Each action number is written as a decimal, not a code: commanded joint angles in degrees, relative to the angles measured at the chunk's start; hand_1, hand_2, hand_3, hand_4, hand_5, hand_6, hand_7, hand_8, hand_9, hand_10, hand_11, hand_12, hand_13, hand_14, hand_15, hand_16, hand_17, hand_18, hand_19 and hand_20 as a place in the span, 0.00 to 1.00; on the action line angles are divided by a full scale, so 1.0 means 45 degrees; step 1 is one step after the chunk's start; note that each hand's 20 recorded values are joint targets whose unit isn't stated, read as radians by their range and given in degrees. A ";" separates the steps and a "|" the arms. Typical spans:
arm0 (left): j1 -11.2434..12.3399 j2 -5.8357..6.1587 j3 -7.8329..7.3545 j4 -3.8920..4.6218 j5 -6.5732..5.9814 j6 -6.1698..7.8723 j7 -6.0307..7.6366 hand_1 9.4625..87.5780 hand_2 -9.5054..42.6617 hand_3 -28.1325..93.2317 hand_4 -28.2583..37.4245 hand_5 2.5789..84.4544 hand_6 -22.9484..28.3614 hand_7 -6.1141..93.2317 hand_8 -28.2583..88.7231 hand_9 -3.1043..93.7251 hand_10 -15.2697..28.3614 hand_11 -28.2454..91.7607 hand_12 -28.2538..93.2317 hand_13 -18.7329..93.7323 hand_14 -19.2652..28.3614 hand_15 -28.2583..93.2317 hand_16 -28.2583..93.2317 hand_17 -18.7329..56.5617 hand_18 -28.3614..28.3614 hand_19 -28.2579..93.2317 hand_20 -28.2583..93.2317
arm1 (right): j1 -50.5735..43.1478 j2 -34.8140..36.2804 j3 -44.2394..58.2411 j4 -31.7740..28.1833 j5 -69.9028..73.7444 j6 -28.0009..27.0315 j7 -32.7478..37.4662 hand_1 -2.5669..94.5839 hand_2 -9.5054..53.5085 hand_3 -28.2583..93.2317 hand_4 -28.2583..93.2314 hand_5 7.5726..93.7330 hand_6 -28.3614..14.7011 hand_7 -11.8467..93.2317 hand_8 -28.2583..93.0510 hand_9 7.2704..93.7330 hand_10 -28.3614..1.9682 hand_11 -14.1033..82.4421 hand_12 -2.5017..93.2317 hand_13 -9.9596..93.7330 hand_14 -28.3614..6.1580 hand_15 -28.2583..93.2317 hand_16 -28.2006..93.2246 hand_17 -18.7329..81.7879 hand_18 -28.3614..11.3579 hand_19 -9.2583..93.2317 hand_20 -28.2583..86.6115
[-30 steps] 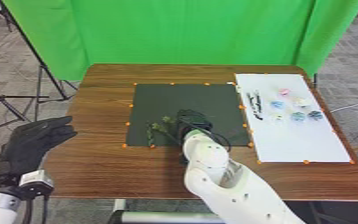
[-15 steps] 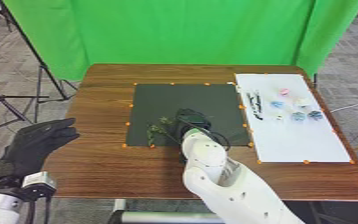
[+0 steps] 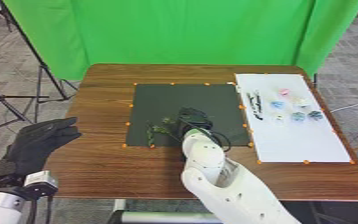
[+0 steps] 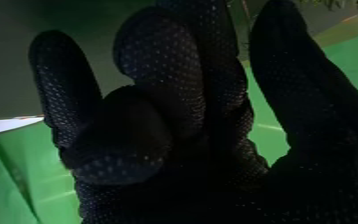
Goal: Arrange flowers
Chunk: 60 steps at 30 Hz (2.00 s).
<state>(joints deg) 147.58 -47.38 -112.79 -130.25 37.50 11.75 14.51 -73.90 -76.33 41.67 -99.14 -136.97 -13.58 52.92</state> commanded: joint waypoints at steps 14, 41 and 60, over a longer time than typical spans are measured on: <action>0.0392 -0.0164 -0.0203 -0.0131 0.0109 -0.0085 -0.0257 0.29 0.25 0.88 0.23 0.63 0.75 0.22 0.16 0.50 0.85 0.59 0.32 0.44 0.95 0.75 0.13 0.13 0.86 0.71 0.36 | -0.0175 0.0414 -0.0213 -0.0266 0.0520 0.0832 0.0587 0.33 0.10 0.82 0.05 0.91 0.52 0.38 0.17 0.92 0.39 0.65 0.30 0.94 0.58 0.82 0.45 0.67 0.15 1.00 0.05; 0.0516 -0.0240 -0.0257 -0.0154 0.0154 -0.0233 -0.0467 0.30 0.26 0.88 0.23 0.63 0.75 0.22 0.16 0.50 0.85 0.59 0.32 0.44 0.95 0.75 0.13 0.13 0.86 0.72 0.35 | -0.0107 0.0770 -0.0573 -0.0731 0.0389 0.2127 0.0518 0.29 0.12 0.80 0.05 0.81 0.42 0.43 0.16 0.80 0.25 0.74 0.28 0.90 0.53 0.88 0.44 0.67 0.13 0.99 0.03; 0.1306 -0.0386 -0.0440 -0.0315 -0.0030 0.0070 0.0118 0.29 0.26 0.88 0.23 0.63 0.75 0.21 0.16 0.50 0.85 0.59 0.32 0.44 0.95 0.75 0.13 0.13 0.86 0.72 0.35 | 0.0219 0.1878 -0.0404 -0.1686 0.1053 0.3787 0.0253 0.28 0.15 0.81 0.06 0.81 0.42 0.45 0.15 0.80 0.25 0.74 0.29 0.90 0.51 0.88 0.44 0.68 0.14 0.98 0.01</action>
<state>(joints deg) 149.94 -48.17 -114.06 -130.76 37.95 11.32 13.21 -74.22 -71.68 39.29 -103.55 -133.90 -0.92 54.81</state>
